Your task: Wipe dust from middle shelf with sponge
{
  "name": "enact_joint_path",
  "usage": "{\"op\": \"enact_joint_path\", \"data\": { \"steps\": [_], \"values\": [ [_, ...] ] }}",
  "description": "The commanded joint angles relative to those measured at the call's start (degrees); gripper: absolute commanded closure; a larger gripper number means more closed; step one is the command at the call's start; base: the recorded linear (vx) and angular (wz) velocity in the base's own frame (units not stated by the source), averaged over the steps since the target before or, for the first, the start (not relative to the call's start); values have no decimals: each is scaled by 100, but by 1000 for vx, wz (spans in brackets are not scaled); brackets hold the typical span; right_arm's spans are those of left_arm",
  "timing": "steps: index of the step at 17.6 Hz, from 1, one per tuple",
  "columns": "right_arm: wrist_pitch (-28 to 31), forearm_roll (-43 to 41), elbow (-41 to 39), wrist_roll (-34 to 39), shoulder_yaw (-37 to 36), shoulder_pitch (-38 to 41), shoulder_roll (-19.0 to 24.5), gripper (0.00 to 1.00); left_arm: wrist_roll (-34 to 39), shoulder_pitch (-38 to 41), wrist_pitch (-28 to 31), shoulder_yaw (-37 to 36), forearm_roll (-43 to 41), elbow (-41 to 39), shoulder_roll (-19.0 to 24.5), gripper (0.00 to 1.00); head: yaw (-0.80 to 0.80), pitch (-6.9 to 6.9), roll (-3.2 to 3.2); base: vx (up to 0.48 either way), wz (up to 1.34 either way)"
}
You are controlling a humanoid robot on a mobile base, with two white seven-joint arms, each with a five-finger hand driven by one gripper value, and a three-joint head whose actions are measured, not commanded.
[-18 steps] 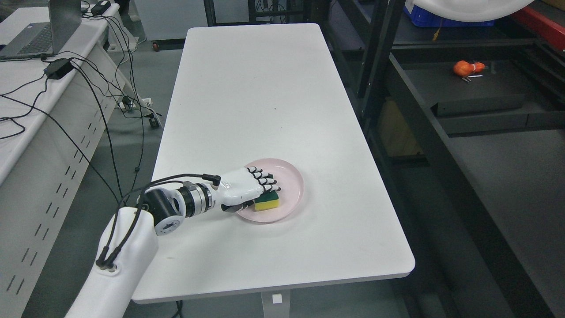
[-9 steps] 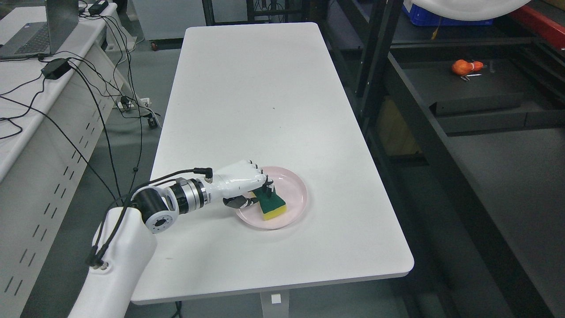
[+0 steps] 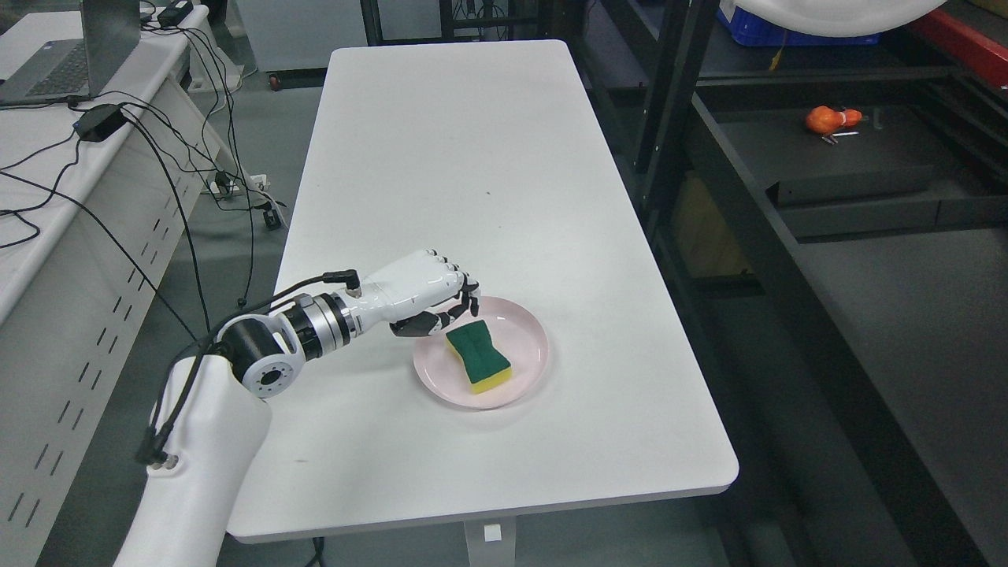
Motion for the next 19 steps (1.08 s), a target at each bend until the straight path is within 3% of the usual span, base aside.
{"op": "enact_joint_path", "data": {
  "steps": [1, 2, 3, 6, 12, 19],
  "values": [
    [414, 0, -100, 5, 0, 0, -100, 0, 1, -42, 15, 45, 54, 185, -216, 23, 0, 0, 0, 0, 0],
    [414, 0, -100, 5, 0, 0, -100, 0, 1, -42, 147, -78, 54, 230, -296, 11, 0, 0, 0, 0, 0],
    [414, 0, -100, 5, 0, 0, -100, 0, 1, -42, 166, -175, 54, 291, -305, 6, 0, 0, 0, 0, 0],
    [414, 0, -100, 5, 0, 0, -100, 0, 1, -86, 166, -527, 124, 633, -401, 2, 0, 0, 0, 0, 0],
    [414, 0, -100, 5, 0, 0, -100, 0, -78, -278, 561, -1107, 72, 810, -578, 6, 0, 0, 0, 0, 0],
    [414, 0, -100, 5, 0, 0, -100, 0, -1114, -508, 562, -1038, 115, 56, -736, 6, 0, 0, 0, 0, 0]
  ]
}}
